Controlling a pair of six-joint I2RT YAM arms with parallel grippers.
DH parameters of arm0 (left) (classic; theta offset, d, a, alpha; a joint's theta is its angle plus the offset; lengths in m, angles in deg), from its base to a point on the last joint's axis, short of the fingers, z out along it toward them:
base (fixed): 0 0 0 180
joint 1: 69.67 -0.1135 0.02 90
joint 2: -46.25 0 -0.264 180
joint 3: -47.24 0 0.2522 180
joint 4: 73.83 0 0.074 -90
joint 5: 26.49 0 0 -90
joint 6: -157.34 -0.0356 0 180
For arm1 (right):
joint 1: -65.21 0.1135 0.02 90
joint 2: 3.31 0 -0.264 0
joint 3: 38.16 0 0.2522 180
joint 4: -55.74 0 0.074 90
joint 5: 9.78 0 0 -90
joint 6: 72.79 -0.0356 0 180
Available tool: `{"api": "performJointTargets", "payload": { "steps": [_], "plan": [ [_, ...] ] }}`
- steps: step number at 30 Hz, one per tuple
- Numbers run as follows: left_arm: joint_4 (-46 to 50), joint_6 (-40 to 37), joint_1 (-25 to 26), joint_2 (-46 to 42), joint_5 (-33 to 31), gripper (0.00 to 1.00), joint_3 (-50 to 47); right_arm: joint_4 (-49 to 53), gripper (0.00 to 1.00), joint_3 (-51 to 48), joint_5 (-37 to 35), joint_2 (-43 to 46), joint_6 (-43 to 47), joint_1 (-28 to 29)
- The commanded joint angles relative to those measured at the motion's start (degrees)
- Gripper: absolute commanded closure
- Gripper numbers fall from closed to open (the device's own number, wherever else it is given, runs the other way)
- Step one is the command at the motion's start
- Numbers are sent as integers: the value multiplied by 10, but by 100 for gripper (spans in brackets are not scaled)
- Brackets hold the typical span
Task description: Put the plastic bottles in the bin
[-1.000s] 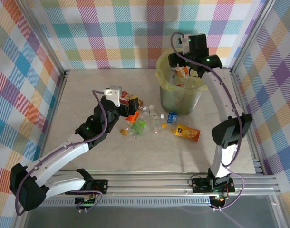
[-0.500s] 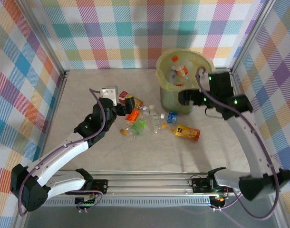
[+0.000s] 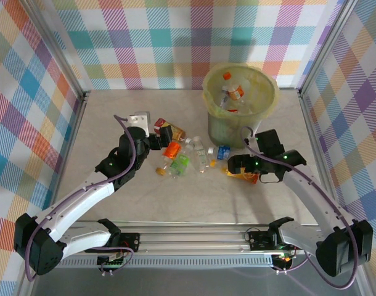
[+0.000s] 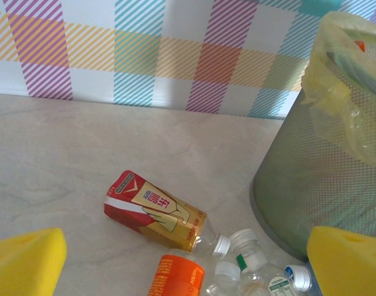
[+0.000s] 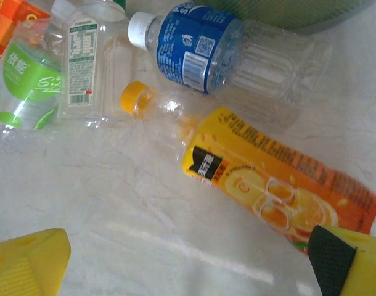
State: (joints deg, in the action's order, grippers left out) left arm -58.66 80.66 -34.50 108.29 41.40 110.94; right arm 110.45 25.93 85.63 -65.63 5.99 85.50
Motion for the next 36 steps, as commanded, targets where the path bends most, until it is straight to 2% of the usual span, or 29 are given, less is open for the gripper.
{"api": "performJointTargets", "payload": {
  "steps": [1,7,14,20,26,30,36],
  "plan": [
    [-13,4,-7,-6,1,0,-10,-96,0,-21,-5,-12,42,2],
    [-17,5,-12,-3,2,0,-13,-158,0,-46,-11,-57,67,3],
    [-19,7,-17,-1,8,0,-16,-204,0,-68,-39,-105,49,2],
    [-18,7,-20,1,9,0,-16,-201,0,-69,-43,-143,34,1],
    [-17,9,-22,-2,9,0,-19,-188,0,-73,-24,-113,20,1],
    [-16,9,-23,-4,10,0,-21,-135,0,-43,-23,-130,10,2],
    [-19,9,-23,-7,10,0,-24,-139,0,-48,-10,-133,-9,2]
  ]
}}
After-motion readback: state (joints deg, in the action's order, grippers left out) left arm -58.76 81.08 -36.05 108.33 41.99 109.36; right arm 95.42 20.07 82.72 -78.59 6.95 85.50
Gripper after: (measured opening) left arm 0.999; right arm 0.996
